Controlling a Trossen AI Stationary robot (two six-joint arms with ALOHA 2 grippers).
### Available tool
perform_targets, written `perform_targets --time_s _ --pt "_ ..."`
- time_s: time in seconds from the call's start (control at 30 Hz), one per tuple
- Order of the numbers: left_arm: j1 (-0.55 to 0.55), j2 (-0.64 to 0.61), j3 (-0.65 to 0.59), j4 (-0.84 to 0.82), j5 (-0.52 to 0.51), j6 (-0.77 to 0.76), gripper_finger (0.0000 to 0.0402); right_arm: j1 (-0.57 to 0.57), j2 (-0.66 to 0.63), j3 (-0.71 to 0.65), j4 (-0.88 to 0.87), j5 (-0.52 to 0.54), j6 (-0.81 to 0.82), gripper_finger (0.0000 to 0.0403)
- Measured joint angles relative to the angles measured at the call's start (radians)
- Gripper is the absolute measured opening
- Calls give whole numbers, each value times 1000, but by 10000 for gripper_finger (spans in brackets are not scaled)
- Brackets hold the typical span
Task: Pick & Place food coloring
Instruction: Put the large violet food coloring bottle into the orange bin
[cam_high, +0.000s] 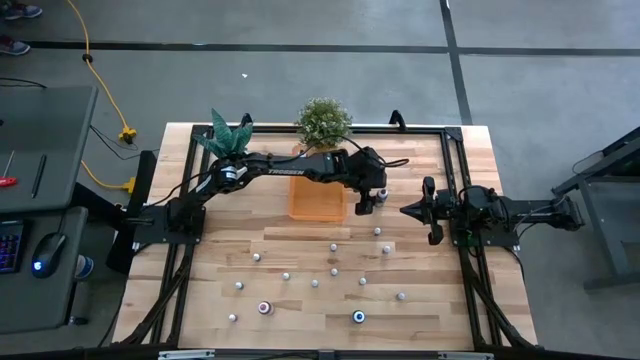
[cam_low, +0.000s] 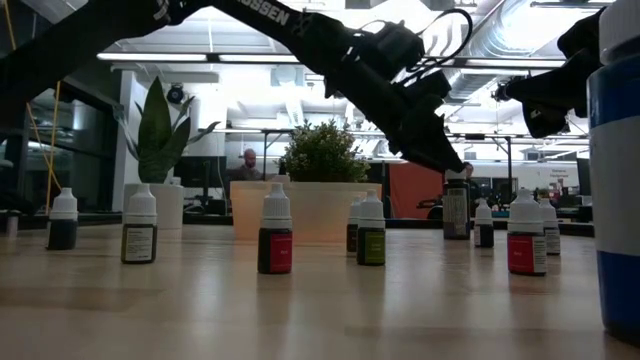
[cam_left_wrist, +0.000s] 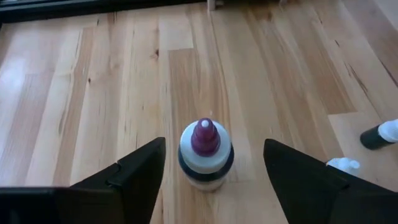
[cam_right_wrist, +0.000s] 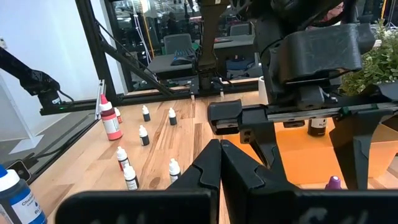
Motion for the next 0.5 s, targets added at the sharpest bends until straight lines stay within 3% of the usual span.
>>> perform_targets --time_s 0.5 --pt "0 13 1 37 2 -33 241 0 0 0 0 0 0 0"
